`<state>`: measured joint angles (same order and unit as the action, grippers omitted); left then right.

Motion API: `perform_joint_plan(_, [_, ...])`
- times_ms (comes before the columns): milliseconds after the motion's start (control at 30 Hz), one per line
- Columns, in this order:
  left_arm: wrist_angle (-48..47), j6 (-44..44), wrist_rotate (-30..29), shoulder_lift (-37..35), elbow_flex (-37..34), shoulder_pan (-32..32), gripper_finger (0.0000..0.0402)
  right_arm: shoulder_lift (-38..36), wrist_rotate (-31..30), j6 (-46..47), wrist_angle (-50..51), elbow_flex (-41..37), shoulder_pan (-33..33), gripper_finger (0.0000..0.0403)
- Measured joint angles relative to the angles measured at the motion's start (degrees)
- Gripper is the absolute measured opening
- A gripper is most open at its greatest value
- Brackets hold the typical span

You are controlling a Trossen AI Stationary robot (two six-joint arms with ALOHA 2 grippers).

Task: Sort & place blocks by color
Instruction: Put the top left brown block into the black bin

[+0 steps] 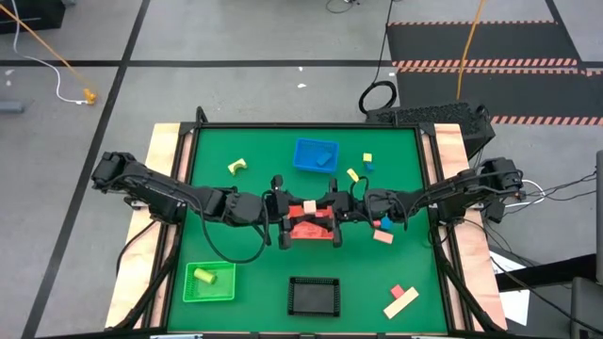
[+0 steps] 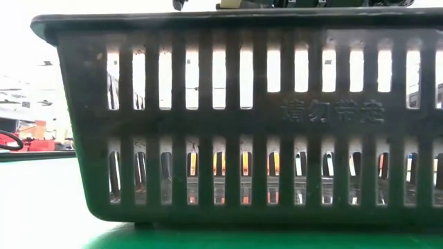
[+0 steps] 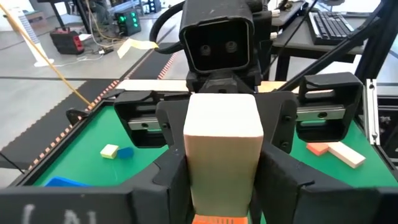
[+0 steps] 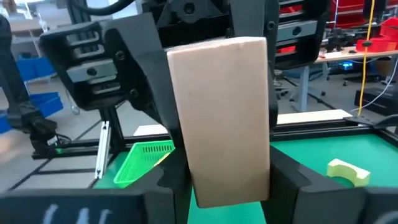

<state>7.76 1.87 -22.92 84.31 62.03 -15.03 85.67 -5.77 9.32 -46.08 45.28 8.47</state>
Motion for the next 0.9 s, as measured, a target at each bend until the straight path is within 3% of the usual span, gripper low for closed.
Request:
perform_joint_plan(200, [-0.4,0.8,-0.3,0.1,0.0,0.0,0.0217,-0.2,-0.3,2.5,1.1,0.0,-0.2,0.0119])
perform_joint_plan(400, [-3.0,1.3,-1.0,0.2,-0.1,0.1,0.0244,-5.2,-1.3,6.2,15.9,0.1,-1.6,0.0119])
perform_joint_plan(633, [-11.8,1.7,-6.8,0.2,-0.1,0.1,0.0236,-12.1,-1.2,17.4,34.8,0.1,-1.5,0.0118])
perform_joint_plan(900, [-31.9,7.5,-13.7,0.2,-0.1,4.0,0.0199,-8.4,1.7,27.5,36.5,0.1,5.2,0.0118])
